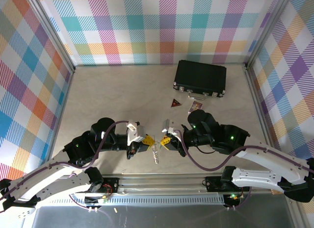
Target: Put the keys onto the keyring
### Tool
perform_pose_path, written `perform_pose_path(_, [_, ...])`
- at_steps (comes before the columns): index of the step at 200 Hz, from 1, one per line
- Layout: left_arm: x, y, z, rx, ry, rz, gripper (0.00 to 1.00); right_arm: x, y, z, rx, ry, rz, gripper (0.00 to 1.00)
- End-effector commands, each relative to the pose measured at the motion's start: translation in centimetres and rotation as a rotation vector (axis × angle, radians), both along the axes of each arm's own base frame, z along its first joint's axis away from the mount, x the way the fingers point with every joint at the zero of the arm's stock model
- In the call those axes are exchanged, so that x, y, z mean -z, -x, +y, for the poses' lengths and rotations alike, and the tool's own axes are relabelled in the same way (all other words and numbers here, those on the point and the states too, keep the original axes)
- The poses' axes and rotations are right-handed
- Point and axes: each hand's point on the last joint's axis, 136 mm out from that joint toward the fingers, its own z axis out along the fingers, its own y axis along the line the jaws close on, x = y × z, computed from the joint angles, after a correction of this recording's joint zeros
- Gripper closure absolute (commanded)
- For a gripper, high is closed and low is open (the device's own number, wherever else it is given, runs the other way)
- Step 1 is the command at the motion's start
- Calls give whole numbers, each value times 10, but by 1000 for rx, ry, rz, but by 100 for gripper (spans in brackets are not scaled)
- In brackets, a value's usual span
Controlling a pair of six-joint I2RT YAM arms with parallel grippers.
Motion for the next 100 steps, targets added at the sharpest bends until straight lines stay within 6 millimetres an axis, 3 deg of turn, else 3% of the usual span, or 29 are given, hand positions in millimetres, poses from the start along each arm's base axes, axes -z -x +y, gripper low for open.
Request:
perform_pose_path(1, [-19,4,-1,22,46,-46,100,-11,-1,4,-8,-35,-5,100])
perform_pose_path(100, [-18,4,0,17,44,-44,100,-12,3,-3,-3,-35,-1,100])
